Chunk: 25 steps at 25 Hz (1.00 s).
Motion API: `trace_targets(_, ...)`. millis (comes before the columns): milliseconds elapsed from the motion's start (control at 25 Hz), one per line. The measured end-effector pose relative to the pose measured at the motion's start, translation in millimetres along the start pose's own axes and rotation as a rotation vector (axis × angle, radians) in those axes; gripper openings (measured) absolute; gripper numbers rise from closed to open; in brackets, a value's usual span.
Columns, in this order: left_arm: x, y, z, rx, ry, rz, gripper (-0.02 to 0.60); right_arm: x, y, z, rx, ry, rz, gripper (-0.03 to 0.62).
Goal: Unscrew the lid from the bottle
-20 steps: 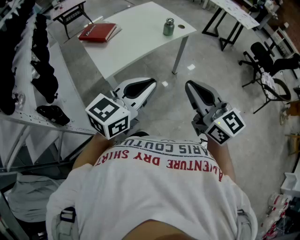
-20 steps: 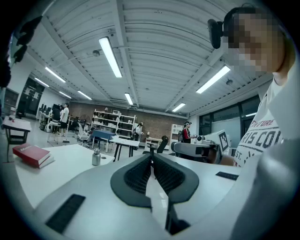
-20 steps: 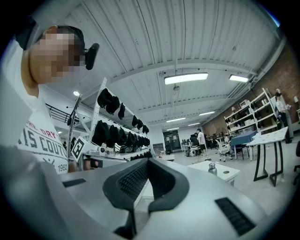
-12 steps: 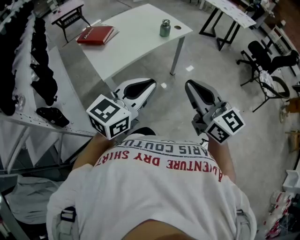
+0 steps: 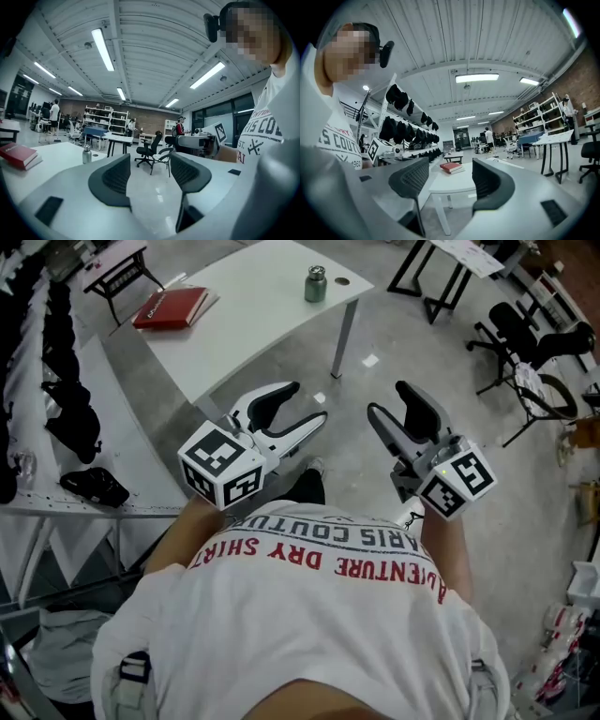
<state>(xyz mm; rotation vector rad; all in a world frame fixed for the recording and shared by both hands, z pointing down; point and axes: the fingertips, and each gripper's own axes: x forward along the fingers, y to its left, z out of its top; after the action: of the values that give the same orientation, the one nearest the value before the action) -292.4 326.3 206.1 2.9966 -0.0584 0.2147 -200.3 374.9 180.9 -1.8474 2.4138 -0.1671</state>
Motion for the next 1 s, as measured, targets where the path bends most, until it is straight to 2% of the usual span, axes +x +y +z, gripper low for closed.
trace_targets(320, 58.3, 40.0, -9.4, 0.015, 0.063, -0.019, 0.321, 22.8, -58.5, -7.0, 0.012, 0.008, -0.042, 0.314)
trace_targets(680, 148.4, 139.7, -7.8, -0.021, 0.104, -0.012, 0.331, 93.1, -161.6, -10.8, 0.060, 0.046, -0.061, 0.314)
trace_targets(1000, 228.5, 230.4, -10.7, -0.051, 0.158, 0.010, 0.331, 170.9, -253.7, -16.8, 0.081, 0.107, -0.021, 0.314)
